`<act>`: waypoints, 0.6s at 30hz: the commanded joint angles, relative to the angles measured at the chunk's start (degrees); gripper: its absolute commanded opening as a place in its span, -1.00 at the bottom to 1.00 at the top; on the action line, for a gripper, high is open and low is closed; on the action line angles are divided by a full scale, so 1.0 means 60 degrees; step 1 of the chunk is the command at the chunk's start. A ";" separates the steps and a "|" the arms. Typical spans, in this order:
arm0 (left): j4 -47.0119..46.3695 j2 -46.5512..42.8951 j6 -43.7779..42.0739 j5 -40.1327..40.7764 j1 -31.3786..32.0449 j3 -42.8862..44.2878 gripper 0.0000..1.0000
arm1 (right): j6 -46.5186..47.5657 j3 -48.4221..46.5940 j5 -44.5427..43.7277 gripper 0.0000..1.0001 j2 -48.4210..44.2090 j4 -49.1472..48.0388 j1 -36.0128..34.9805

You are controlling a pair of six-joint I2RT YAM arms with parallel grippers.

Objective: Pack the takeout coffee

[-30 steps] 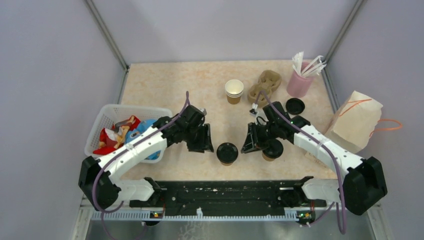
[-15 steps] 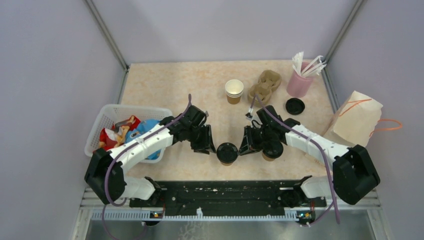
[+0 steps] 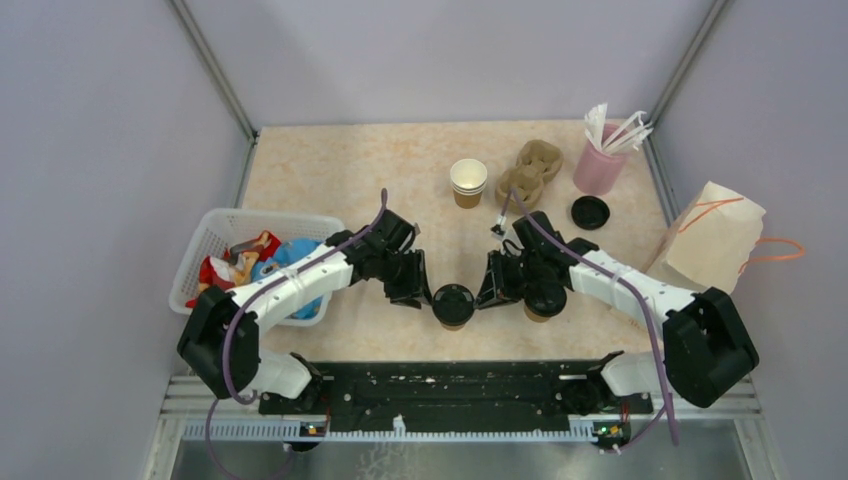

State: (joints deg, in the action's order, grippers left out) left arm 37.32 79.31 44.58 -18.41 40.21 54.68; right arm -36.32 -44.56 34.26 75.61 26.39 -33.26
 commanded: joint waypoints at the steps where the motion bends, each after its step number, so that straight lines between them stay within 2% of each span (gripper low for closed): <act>1: -0.0449 0.0276 -0.0264 -0.0278 -0.0032 0.0013 -0.16 | -0.0070 0.0049 -0.0034 -0.64 0.0120 -0.0432 -0.0117; 12: -0.0448 0.0815 -0.0434 -0.0271 -0.0021 -0.0141 -0.18 | -0.0095 0.0595 -0.0531 -0.66 0.0175 -0.0646 -0.0119; 18: -0.0557 0.0857 -0.0479 0.0160 -0.0007 -0.0944 -0.20 | -0.0178 0.1416 -0.1192 -0.67 0.0566 -0.1161 -0.0123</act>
State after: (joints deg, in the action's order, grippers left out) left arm 35.59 81.56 43.09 -21.39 39.33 54.06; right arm -38.15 -41.28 35.22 75.50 21.65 -32.82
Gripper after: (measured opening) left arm 0.405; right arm 0.167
